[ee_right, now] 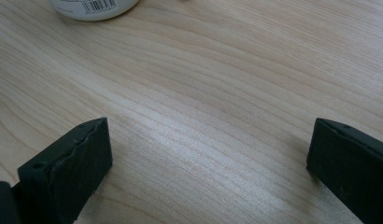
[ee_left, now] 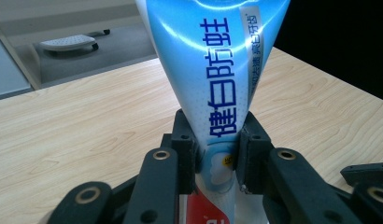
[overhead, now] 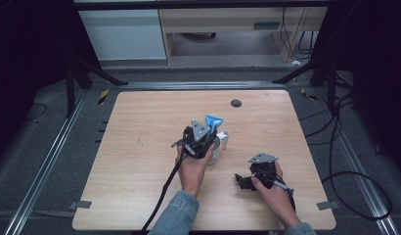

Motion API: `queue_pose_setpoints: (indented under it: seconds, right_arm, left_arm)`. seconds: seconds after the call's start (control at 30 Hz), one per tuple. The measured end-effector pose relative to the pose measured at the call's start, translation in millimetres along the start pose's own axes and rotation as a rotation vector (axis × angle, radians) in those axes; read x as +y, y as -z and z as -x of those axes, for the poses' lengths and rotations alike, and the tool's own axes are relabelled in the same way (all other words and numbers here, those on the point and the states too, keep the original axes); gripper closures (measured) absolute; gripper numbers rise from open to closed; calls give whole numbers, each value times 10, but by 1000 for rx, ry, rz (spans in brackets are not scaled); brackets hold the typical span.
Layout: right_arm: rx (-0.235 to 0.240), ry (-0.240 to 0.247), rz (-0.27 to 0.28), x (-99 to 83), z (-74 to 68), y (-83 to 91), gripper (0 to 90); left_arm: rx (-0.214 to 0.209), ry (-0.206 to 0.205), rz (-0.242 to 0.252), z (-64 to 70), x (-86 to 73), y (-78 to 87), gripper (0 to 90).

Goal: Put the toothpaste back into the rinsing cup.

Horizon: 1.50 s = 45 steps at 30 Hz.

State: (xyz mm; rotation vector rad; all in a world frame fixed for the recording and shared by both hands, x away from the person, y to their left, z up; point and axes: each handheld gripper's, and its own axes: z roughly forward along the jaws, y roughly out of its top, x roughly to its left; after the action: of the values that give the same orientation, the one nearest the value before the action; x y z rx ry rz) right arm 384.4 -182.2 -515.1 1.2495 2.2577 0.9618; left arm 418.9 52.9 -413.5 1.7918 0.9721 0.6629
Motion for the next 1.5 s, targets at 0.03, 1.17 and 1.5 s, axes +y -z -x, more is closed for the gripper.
queue_pose_setpoints:
  seconds: [0.03,1.17,1.5]
  right_arm:
    - [0,0,0,0,0,0,3]
    - [3,1,1,2,1,-3,3]
    - [3,4,0,4,3,-3,3]
  left_arm:
    - [0,0,0,0,0,0,722]
    - [14,26,5,-11,-6,-89,714]
    - [17,54,13,-55,-2,-155,712]
